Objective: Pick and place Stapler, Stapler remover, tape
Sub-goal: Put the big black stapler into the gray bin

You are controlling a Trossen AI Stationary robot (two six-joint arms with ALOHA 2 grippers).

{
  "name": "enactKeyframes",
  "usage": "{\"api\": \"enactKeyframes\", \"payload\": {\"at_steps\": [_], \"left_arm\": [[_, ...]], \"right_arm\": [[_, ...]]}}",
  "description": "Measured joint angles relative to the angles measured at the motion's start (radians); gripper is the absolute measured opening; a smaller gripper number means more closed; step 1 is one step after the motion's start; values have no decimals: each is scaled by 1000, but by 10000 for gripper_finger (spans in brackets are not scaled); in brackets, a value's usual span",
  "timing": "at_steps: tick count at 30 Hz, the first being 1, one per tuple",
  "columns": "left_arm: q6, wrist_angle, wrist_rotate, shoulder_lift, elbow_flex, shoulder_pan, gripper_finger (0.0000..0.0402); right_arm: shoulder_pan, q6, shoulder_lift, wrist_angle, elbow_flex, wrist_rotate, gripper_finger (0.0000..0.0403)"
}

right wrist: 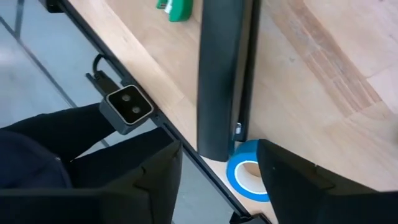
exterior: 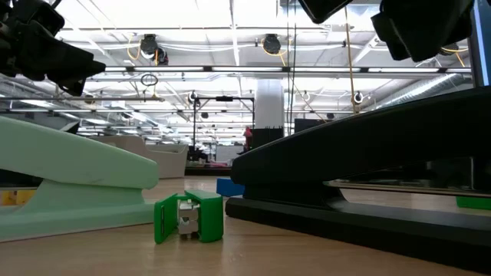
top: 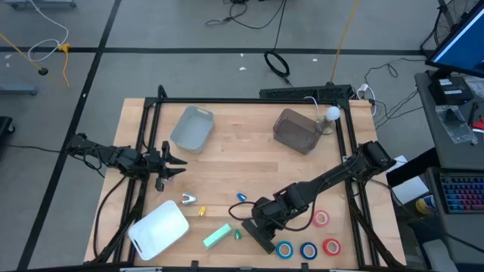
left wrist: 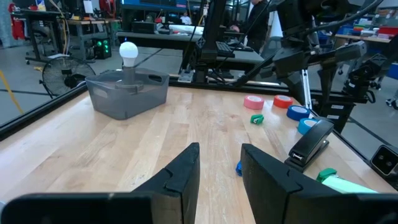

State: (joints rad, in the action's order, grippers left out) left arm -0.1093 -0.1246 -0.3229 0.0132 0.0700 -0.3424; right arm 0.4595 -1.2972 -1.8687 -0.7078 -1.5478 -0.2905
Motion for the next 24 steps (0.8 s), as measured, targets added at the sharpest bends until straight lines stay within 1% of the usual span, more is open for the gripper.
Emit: {"api": "enactKeyframes", "payload": {"at_steps": [6, 8, 24], "left_arm": [[1, 0, 0, 0, 0, 0, 118], [2, 0, 0, 0, 0, 0, 118], [2, 0, 0, 0, 0, 0, 118]], "right_arm": [[8, 6, -27, 50, 0, -3, 207], [8, 14, -39, 62, 0, -20, 207], [5, 50, -38, 60, 1, -24, 207]]}}
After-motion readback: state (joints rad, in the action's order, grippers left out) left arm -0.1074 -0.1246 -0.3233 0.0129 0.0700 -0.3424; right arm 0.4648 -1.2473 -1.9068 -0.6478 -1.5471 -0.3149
